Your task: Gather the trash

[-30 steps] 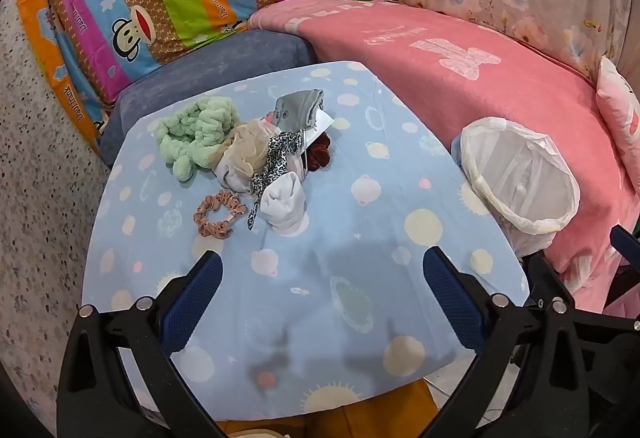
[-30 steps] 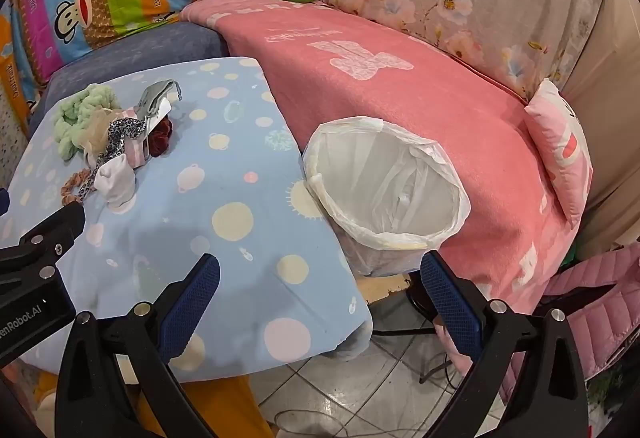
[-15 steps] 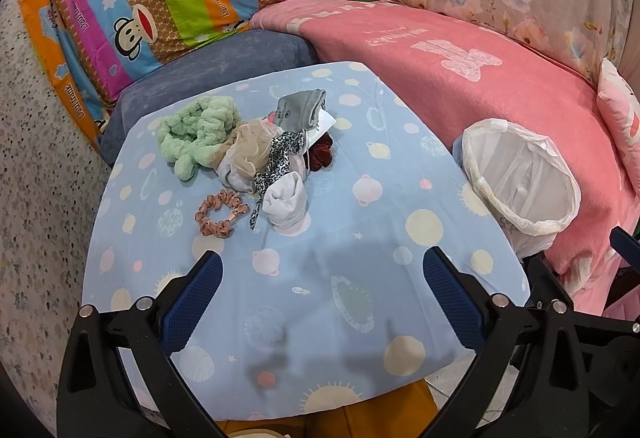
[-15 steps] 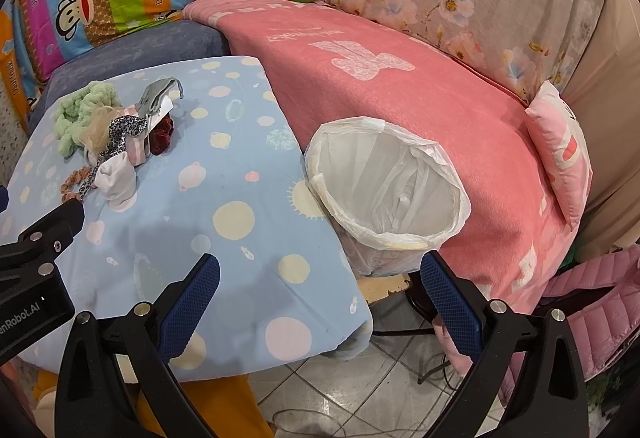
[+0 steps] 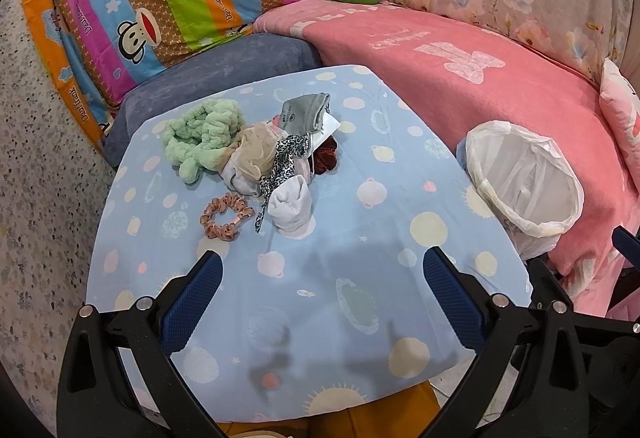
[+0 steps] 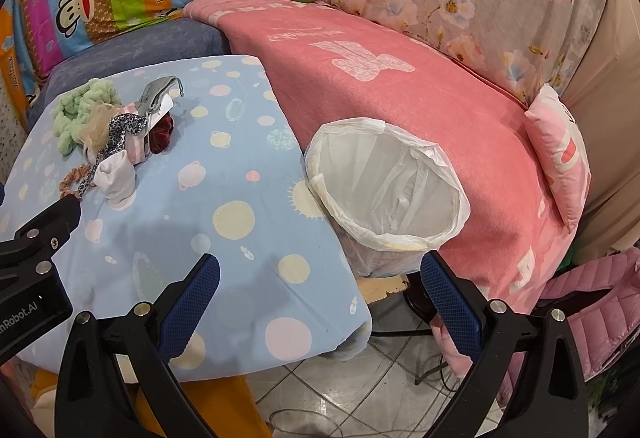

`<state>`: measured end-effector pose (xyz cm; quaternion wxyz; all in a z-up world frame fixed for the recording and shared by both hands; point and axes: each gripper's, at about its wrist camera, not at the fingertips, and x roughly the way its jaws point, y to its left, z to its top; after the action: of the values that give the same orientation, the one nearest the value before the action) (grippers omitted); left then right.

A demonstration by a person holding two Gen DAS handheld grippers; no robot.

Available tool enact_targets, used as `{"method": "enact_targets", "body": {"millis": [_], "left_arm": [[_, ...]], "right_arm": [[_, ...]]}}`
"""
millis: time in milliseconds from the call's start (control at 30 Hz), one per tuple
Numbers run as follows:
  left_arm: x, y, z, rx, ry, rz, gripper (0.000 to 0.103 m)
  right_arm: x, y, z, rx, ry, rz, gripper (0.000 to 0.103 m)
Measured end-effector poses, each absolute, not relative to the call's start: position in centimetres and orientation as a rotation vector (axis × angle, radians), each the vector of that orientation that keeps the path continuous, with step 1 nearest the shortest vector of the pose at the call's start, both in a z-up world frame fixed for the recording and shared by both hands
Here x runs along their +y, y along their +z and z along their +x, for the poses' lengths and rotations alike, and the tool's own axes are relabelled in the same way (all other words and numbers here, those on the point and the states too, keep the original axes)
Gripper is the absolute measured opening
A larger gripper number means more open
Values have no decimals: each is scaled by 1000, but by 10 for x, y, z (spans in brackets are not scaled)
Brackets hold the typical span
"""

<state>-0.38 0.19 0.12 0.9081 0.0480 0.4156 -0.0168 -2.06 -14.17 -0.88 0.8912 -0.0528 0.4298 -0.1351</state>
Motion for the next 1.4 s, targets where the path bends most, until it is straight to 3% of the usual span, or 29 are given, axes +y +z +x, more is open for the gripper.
{"method": "enact_targets", "body": {"millis": [1400], "left_arm": [[8, 0, -4, 870, -27, 85, 96]], "right_arm": [[-140, -7, -19, 890, -294, -130, 96]]}}
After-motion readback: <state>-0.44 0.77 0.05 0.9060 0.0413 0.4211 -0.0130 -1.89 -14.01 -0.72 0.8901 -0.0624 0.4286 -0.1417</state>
